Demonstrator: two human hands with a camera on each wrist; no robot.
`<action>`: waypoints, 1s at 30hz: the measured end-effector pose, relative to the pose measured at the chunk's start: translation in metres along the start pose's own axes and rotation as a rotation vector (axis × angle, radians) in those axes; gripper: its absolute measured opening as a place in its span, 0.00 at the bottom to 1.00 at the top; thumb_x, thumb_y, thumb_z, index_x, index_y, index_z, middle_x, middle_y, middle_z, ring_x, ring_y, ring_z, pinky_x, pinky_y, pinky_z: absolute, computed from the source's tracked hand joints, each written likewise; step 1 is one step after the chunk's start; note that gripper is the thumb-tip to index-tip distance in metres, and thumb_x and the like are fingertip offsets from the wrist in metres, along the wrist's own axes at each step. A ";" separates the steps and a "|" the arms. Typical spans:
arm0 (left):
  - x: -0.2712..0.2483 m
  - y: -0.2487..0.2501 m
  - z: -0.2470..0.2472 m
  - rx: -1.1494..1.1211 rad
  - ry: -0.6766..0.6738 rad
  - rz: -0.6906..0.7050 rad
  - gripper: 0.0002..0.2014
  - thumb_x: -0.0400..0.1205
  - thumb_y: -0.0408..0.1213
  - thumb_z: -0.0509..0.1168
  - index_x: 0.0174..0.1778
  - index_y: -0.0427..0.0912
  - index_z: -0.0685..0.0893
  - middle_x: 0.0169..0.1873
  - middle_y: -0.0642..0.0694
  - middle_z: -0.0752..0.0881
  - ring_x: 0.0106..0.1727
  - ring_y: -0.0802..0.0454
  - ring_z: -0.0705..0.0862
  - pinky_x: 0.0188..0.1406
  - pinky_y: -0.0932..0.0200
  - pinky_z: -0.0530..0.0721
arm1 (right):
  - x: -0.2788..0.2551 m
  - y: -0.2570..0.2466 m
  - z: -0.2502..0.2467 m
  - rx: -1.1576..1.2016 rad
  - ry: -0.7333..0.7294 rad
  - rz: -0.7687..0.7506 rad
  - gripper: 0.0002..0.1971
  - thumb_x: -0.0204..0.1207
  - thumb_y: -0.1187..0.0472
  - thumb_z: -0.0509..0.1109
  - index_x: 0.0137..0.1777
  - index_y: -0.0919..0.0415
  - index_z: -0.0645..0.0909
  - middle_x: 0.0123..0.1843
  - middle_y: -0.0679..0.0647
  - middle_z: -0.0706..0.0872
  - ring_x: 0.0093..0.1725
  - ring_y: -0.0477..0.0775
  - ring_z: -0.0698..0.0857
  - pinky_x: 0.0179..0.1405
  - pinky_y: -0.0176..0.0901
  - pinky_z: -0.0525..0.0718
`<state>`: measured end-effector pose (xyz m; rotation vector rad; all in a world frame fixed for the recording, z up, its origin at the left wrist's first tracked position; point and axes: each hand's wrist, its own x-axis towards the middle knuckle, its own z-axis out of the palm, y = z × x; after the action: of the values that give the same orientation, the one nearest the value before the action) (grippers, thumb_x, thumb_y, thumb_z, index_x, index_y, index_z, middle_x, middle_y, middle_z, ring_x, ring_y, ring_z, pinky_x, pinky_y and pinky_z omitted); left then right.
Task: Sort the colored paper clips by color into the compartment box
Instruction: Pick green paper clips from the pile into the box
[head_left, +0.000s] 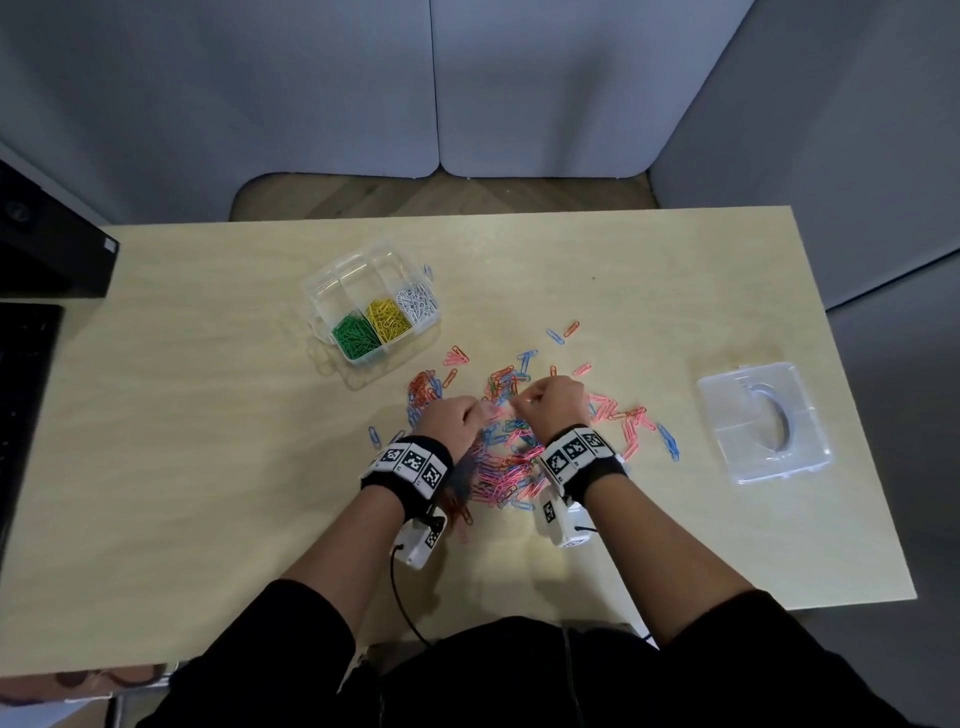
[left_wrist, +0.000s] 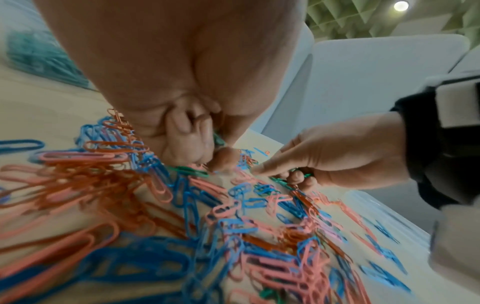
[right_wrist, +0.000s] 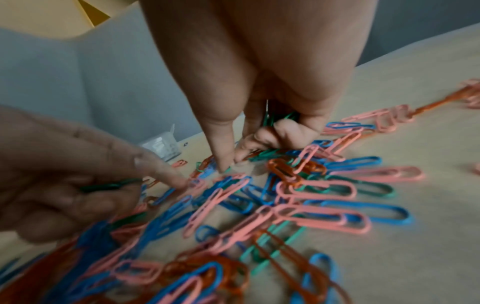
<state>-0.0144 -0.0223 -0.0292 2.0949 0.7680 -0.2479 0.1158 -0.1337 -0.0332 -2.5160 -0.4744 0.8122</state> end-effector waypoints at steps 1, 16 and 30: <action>0.002 0.001 -0.002 -0.032 0.019 0.001 0.14 0.88 0.36 0.57 0.40 0.38 0.84 0.30 0.48 0.81 0.27 0.59 0.74 0.33 0.60 0.74 | 0.000 0.000 -0.002 0.009 0.000 0.006 0.07 0.72 0.57 0.78 0.37 0.59 0.90 0.35 0.52 0.90 0.35 0.51 0.89 0.39 0.47 0.91; 0.040 0.032 -0.002 0.034 0.255 -0.299 0.15 0.77 0.53 0.72 0.40 0.44 0.90 0.41 0.49 0.89 0.45 0.50 0.88 0.42 0.61 0.81 | 0.010 0.032 -0.036 0.397 -0.209 0.061 0.05 0.71 0.68 0.77 0.46 0.66 0.87 0.39 0.60 0.91 0.39 0.57 0.90 0.49 0.50 0.90; 0.038 0.016 -0.003 -0.116 0.095 -0.227 0.14 0.87 0.42 0.59 0.47 0.37 0.86 0.39 0.44 0.85 0.46 0.44 0.84 0.41 0.60 0.73 | 0.040 0.014 -0.040 0.347 -0.233 -0.173 0.05 0.74 0.57 0.79 0.43 0.58 0.88 0.31 0.50 0.85 0.32 0.43 0.86 0.38 0.31 0.81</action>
<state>0.0254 -0.0104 -0.0335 1.9213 1.0550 -0.2224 0.1741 -0.1400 -0.0297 -2.0443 -0.5646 1.0266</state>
